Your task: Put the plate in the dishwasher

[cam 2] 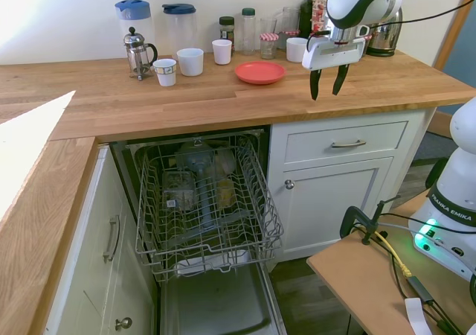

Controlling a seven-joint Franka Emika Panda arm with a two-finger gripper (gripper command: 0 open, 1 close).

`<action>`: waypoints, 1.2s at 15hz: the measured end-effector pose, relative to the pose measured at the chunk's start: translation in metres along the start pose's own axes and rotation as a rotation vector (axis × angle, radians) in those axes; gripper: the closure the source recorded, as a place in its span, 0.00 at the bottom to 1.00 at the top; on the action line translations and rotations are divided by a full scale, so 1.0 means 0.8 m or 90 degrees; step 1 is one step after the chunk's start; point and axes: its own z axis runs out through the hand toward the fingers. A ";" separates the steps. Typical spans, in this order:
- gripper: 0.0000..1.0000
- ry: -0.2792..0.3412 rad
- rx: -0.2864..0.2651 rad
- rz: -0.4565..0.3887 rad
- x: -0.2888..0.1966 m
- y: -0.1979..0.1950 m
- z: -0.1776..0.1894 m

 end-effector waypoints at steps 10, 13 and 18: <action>0.00 0.028 0.106 0.112 0.097 -0.069 -0.036; 0.00 0.030 0.129 0.159 0.163 -0.088 -0.040; 0.00 -0.018 0.175 0.204 0.238 -0.131 0.008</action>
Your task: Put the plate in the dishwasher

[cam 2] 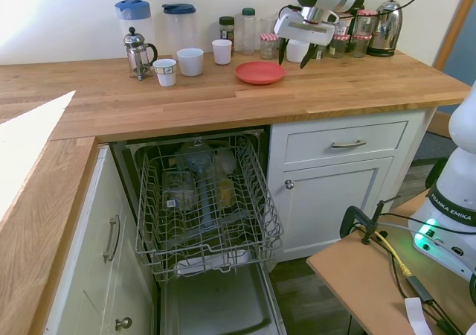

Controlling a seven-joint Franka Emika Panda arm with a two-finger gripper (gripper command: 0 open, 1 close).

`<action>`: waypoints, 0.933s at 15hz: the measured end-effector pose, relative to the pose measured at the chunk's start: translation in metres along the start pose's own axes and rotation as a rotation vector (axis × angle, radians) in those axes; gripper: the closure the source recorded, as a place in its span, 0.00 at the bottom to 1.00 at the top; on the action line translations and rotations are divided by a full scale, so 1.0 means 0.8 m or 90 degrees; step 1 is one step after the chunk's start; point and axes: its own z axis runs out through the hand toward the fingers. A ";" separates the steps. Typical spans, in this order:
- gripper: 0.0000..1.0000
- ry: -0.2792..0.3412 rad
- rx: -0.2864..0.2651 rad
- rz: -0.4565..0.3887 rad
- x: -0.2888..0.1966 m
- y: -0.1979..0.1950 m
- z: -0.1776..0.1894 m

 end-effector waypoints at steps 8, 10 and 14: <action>1.00 -0.073 0.039 0.043 0.051 0.009 0.040; 1.00 -0.078 0.047 0.041 0.051 0.006 0.037; 1.00 -0.088 0.041 0.030 0.040 -0.006 0.054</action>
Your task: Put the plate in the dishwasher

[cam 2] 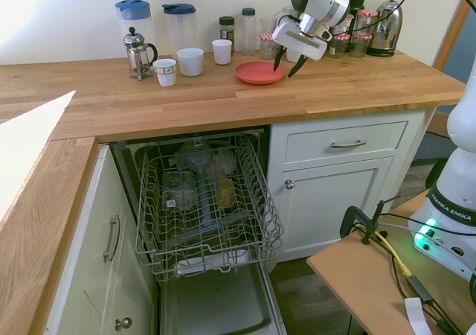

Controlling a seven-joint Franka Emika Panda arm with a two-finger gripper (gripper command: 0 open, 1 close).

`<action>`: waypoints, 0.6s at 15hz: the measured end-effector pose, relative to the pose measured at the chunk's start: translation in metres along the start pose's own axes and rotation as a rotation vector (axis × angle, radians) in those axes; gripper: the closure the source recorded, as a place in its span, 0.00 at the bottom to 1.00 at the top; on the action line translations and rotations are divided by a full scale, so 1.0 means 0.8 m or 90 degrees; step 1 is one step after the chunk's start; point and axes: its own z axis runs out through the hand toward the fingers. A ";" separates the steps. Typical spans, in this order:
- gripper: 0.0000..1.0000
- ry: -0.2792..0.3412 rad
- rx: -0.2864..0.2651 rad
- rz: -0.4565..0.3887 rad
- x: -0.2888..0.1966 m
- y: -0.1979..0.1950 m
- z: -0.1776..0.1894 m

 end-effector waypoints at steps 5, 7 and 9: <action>1.00 0.000 -0.002 0.002 0.006 -0.002 0.009; 1.00 0.002 -0.004 0.004 0.009 0.000 0.010; 1.00 0.003 -0.003 0.006 0.012 0.001 0.009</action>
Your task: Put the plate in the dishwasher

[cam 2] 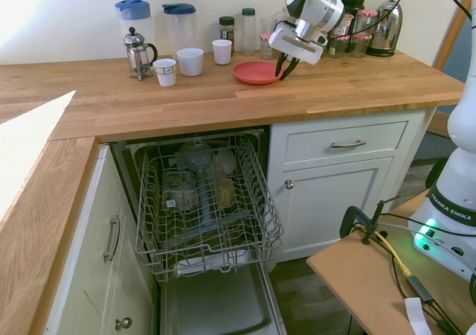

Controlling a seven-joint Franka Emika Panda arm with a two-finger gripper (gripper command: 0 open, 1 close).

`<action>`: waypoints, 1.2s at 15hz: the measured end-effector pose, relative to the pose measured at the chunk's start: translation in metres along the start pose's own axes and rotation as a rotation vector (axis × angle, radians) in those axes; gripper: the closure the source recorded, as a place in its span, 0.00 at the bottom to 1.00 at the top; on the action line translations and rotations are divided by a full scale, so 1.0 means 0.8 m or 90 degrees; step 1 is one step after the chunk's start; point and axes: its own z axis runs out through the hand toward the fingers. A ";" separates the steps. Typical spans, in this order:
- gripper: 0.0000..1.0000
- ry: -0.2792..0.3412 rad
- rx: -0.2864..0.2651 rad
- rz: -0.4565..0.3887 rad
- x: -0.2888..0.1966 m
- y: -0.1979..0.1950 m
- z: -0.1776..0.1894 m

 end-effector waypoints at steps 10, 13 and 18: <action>1.00 0.021 0.044 -0.078 -0.059 -0.024 -0.058; 1.00 0.103 0.017 -0.159 -0.161 -0.039 -0.120; 1.00 0.231 -0.060 -0.327 -0.459 -0.055 -0.131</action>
